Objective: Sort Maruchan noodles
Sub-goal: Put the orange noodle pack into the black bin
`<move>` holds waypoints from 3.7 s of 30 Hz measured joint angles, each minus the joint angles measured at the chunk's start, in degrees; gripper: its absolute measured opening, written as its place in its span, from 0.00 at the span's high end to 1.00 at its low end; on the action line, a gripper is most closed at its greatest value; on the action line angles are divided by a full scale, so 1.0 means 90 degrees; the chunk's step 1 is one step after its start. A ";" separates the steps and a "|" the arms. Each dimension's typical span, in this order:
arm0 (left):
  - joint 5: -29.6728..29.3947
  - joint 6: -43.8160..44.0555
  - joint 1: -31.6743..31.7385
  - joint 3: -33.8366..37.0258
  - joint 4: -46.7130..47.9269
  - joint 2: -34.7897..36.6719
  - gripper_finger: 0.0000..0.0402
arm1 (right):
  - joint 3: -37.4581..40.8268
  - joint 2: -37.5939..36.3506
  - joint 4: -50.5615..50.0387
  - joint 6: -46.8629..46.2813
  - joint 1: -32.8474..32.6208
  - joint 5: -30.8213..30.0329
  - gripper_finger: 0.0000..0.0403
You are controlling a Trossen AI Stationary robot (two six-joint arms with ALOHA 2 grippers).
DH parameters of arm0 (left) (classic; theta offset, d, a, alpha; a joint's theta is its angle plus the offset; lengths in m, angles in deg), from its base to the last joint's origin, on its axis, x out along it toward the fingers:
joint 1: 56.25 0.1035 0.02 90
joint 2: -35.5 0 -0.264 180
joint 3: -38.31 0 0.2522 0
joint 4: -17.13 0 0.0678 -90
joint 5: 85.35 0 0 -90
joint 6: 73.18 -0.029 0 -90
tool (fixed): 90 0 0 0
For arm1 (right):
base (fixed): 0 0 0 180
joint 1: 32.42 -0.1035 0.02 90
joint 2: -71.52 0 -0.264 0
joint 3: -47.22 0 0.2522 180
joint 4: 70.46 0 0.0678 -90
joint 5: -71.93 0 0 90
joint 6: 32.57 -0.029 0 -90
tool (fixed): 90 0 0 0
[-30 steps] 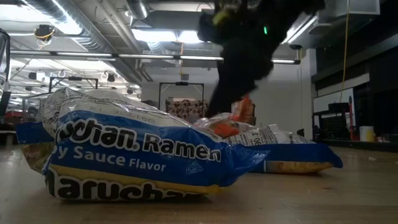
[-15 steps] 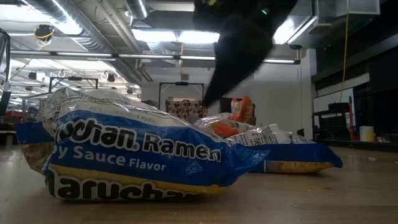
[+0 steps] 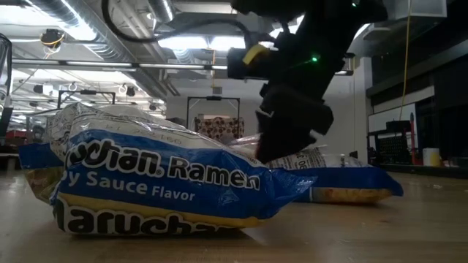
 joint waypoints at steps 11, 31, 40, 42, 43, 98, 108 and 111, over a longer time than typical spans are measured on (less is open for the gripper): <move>0.0000 -0.0001 0.0001 0.0000 -0.0014 0.0002 0.68 | -0.0005 -0.0005 -0.1012 -0.0764 0.0076 -0.0150 0.53; 0.0000 -0.0165 0.0001 0.0000 -0.0014 0.0014 0.68 | -0.1732 -0.0015 -0.1607 0.0673 0.0993 0.2127 0.98; 0.0000 -0.0177 0.0000 0.0000 -0.0014 0.0017 0.68 | -0.3551 -0.0020 -0.2897 0.2257 0.2065 0.2183 0.99; 0.0000 -0.0177 0.0002 0.0000 -0.0013 0.0017 0.68 | -0.3980 -0.0026 -0.3258 0.2588 0.2341 0.1941 0.99; 0.0000 -0.0177 0.0000 0.0000 -0.0012 0.0017 0.68 | -0.4156 -0.0027 -0.3413 0.2796 0.2476 0.1778 1.00; -0.3320 0.0389 0.0000 0.0000 -0.0024 0.0012 0.68 | -0.3476 -0.0032 -0.1715 0.6925 0.5870 0.4089 1.00; -0.3308 0.0364 0.0001 0.0000 -0.0022 0.0012 0.68 | -0.3299 -0.0032 -0.1589 0.6681 0.5868 0.4338 1.00; -0.3305 0.0364 0.0001 0.0000 -0.0022 0.0012 0.68 | -0.3031 -0.0027 -0.1516 0.6575 0.5868 0.4334 1.00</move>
